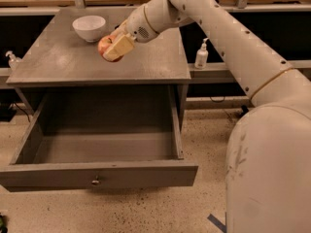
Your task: Place apple into top drawer
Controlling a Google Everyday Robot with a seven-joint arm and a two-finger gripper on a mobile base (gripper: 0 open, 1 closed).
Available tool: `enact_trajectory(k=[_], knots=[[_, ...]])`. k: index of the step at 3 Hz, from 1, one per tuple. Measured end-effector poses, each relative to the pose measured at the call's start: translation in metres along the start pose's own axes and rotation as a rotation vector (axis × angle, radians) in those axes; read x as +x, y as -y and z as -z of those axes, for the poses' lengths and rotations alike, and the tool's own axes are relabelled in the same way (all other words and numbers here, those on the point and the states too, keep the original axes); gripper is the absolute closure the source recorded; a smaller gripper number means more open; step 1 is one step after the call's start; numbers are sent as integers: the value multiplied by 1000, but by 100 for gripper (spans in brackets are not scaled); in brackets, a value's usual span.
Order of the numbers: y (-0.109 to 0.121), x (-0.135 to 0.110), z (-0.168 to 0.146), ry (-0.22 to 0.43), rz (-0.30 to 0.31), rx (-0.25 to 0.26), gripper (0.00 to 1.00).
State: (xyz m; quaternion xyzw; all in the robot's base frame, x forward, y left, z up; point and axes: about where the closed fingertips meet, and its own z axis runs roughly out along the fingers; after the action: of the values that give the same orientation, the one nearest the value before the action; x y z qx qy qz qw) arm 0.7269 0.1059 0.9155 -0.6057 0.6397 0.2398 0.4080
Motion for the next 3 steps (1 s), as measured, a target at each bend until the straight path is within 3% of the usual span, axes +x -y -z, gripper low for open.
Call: enact_trajectory(k=[1, 2, 3], knots=[[-14, 11, -14, 24, -22, -4, 100], [-53, 13, -16, 124, -32, 55, 100], [-99, 41, -49, 117, -54, 27, 100]])
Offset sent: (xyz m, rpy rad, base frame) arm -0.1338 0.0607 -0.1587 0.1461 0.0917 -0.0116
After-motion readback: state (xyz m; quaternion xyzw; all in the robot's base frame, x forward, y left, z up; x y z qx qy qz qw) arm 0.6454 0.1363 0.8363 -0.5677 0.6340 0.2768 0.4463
